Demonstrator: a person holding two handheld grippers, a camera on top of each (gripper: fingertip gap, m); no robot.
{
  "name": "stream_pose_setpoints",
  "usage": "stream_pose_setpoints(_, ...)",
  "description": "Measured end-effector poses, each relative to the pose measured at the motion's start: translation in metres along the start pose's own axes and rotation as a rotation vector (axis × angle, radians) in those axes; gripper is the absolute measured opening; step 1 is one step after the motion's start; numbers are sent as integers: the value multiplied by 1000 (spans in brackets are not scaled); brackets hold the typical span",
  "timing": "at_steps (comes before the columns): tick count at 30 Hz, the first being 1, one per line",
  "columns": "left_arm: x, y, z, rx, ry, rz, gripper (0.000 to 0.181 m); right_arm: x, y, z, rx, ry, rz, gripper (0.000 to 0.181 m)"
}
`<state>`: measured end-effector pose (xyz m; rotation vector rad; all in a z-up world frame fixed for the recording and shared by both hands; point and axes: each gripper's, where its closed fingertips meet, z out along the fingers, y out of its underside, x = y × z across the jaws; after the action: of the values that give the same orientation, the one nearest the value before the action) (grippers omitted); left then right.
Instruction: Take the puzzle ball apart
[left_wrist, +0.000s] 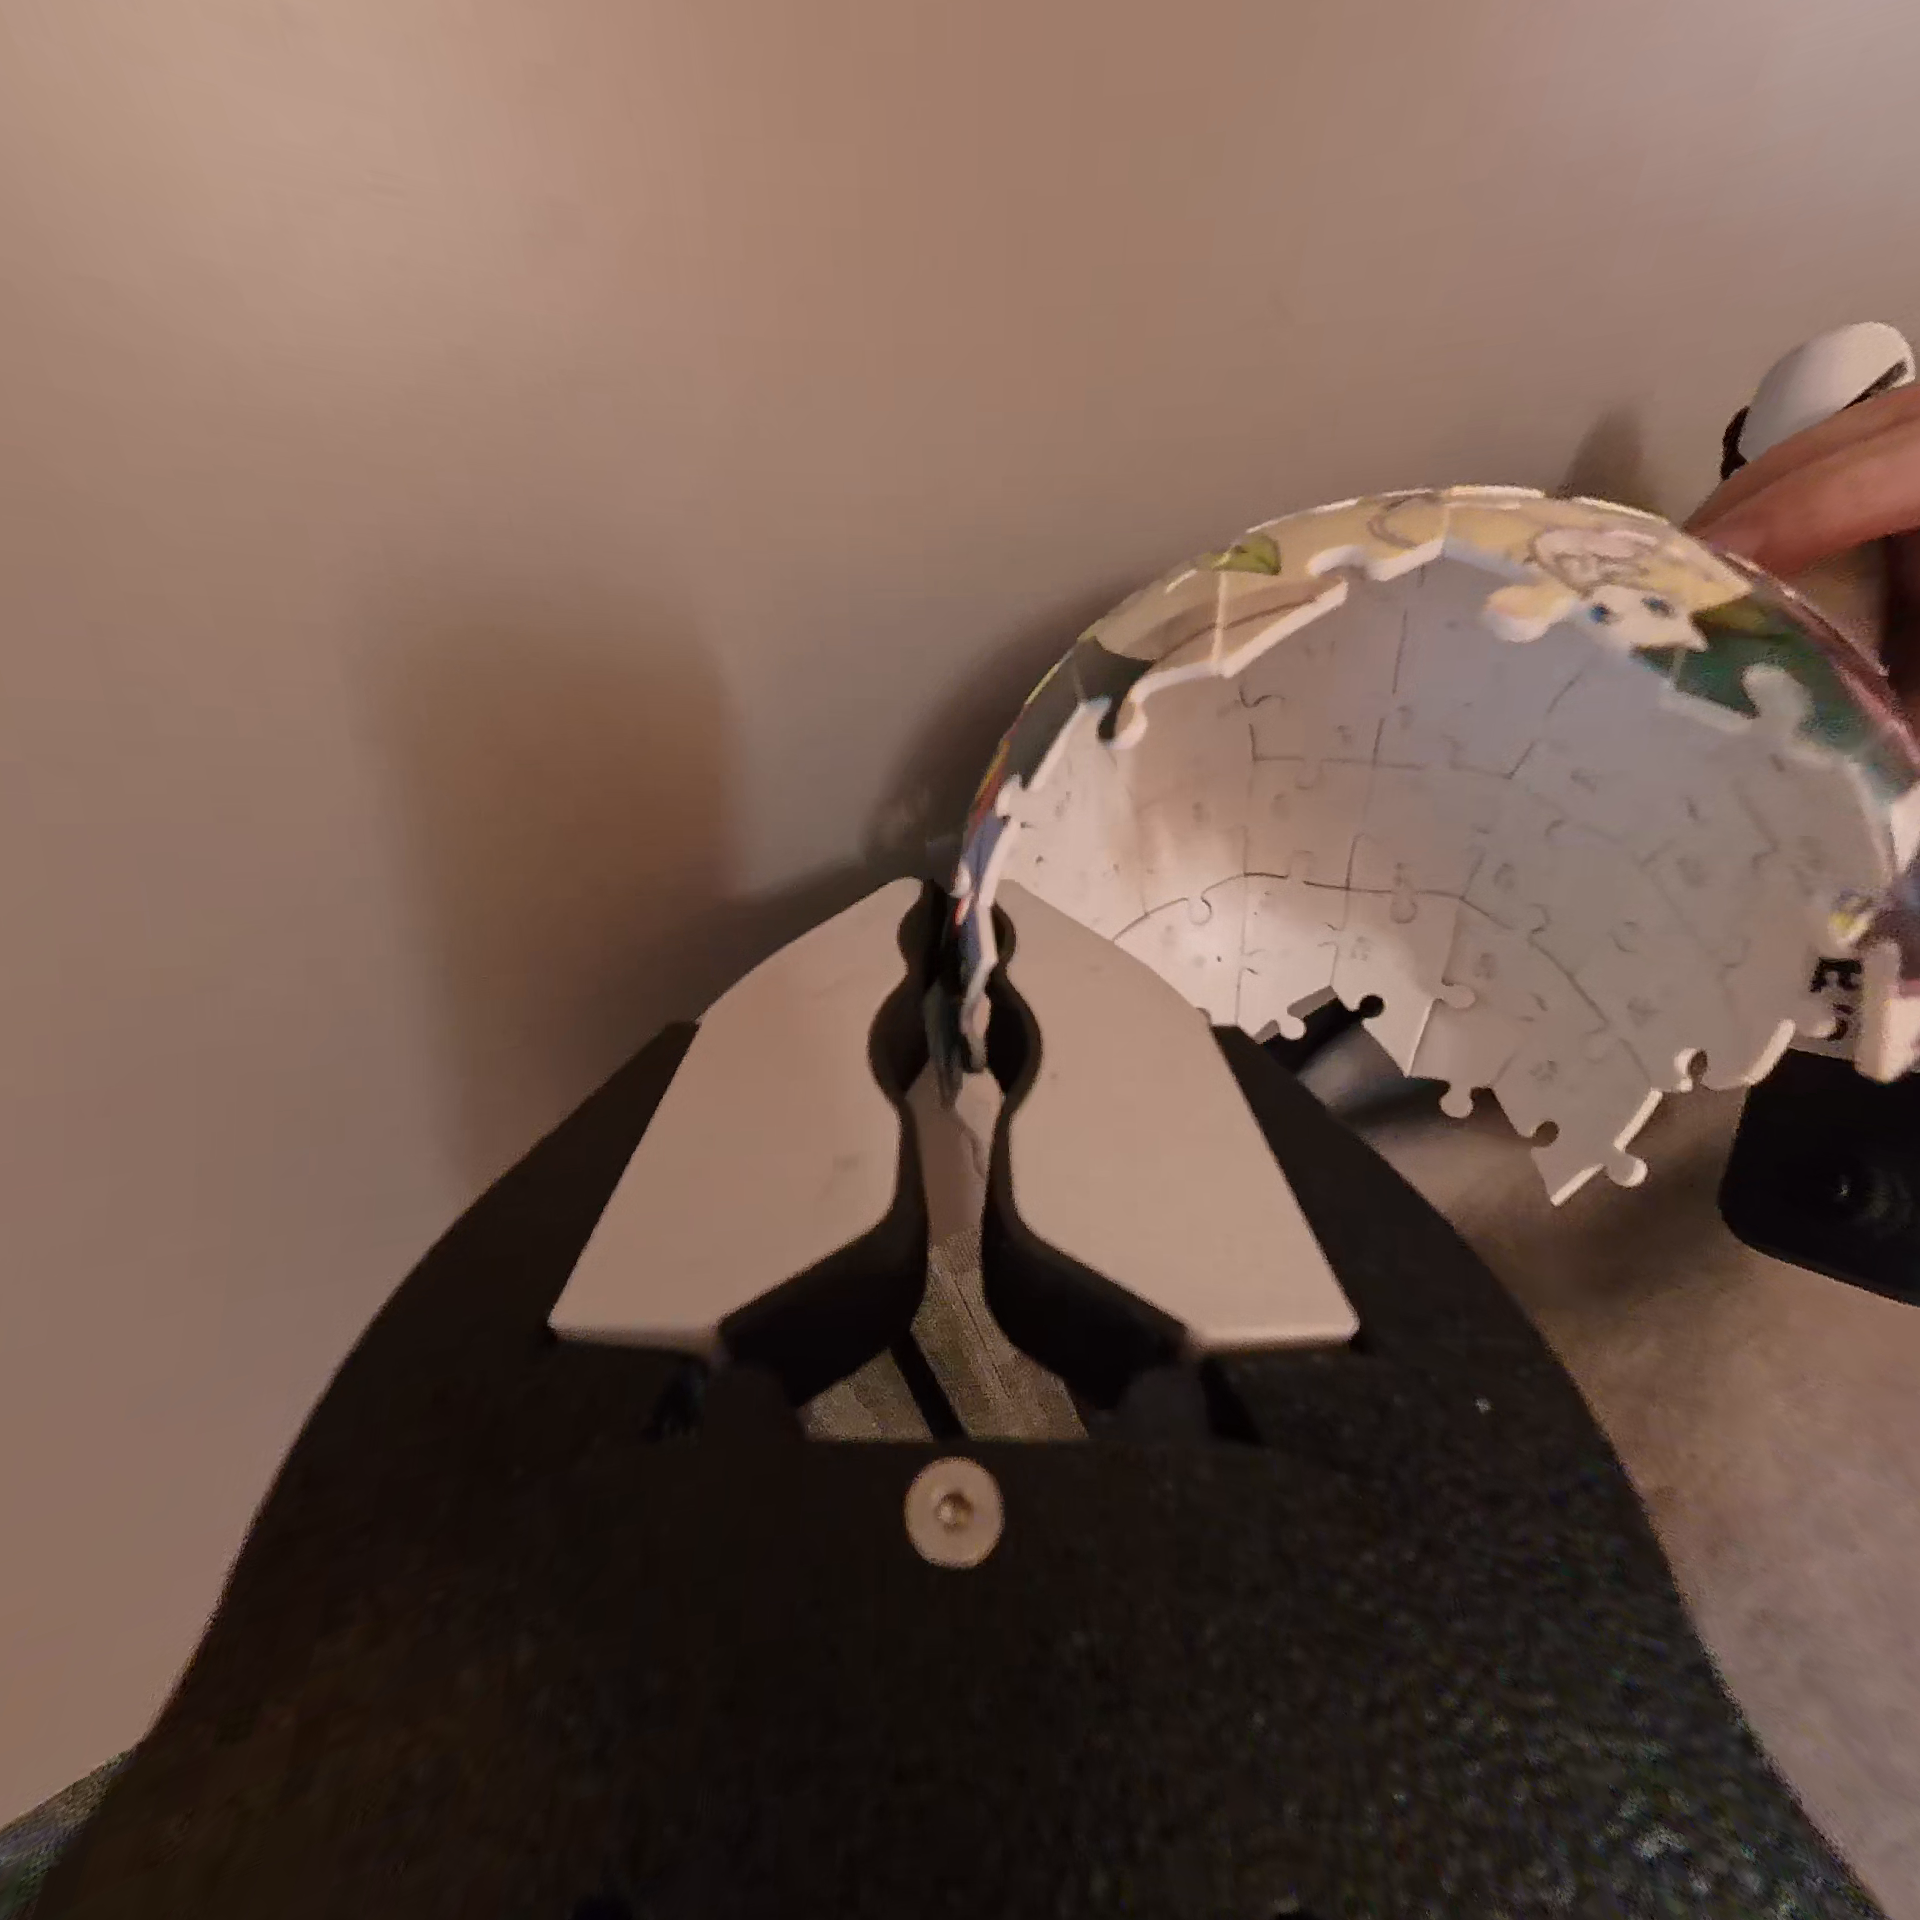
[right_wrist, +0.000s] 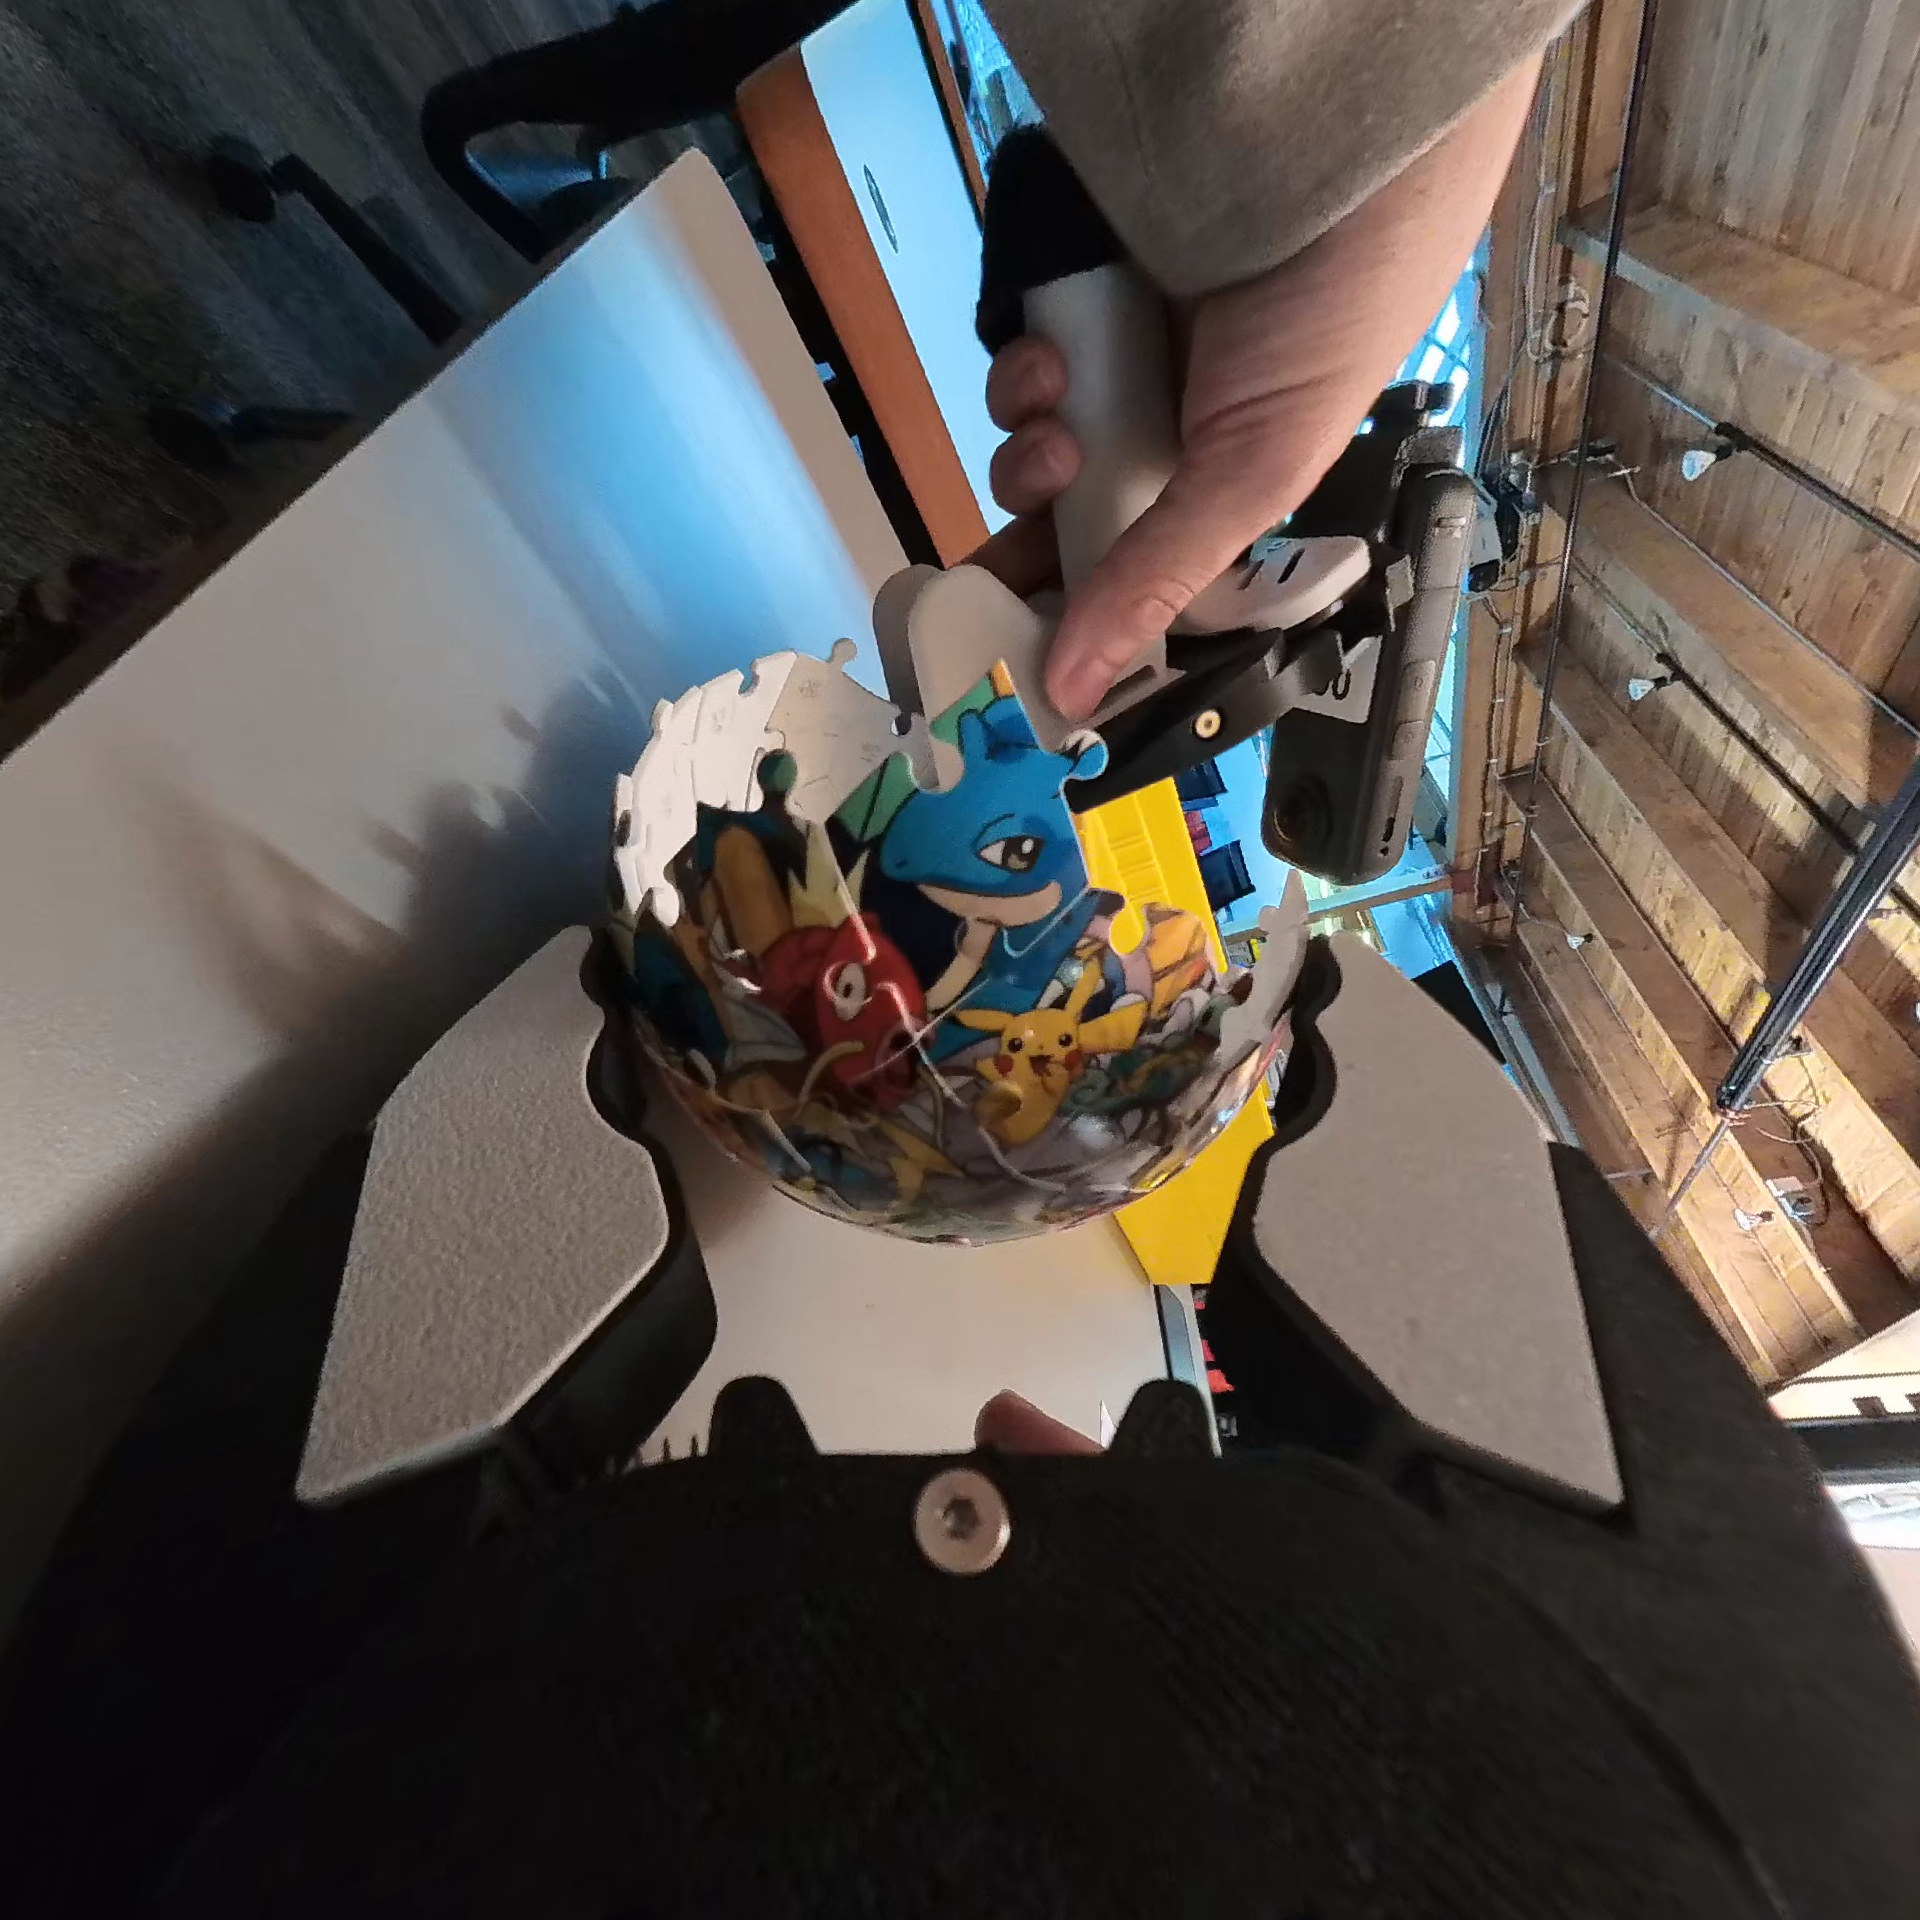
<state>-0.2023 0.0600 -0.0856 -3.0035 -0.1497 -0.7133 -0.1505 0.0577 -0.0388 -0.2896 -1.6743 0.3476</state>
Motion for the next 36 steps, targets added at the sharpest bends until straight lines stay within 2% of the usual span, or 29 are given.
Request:
stream_pose_setpoints(3,1,0,1,8,-4,17,6,0,1,0,-2,0,10,121)
stream_pose_setpoints(5,2,1,0,22,-1,34,14,1,1,0,-3,1,19,121)
stream_pose_setpoints(8,6,-1,-4,100,56,43,14,1,2,0,-7,3,20,121)
stream_pose_setpoints(11,-6,0,-10,178,58,35,11,2,3,0,-18,6,29,121)
stream_pose_setpoints(14,-22,2,-15,260,52,99,12,3,7,0,-37,8,43,121)
stream_pose_setpoints(16,-27,-5,-20,366,66,172,19,3,11,0,-49,8,49,121)
stream_pose_setpoints(20,-32,-25,-37,669,40,377,46,3,14,-1,-59,7,64,121)
stream_pose_setpoints(22,-28,-22,-45,772,48,419,65,4,15,-1,-63,9,67,121)
stream_pose_setpoints(23,-22,-16,-49,812,57,446,65,4,15,-2,-62,9,67,120)
stream_pose_setpoints(25,-15,-3,-56,879,5,511,74,4,16,-3,-57,9,77,120)
stream_pose_setpoints(29,-8,23,-61,979,-257,667,76,5,17,-3,-43,-2,113,120)
stream_pose_setpoints(31,1,33,-60,1039,-353,732,90,5,17,-5,-34,-9,128,120)
stream_pose_setpoints(32,6,36,-57,1045,-340,721,83,5,17,-5,-30,-14,136,120)
stream_pose_setpoints(34,15,41,-45,979,-253,698,94,4,17,-6,-18,-23,144,120)
stream_pose_setpoints(36,18,40,-36,915,-239,702,93,4,17,-8,-6,-36,154,120)
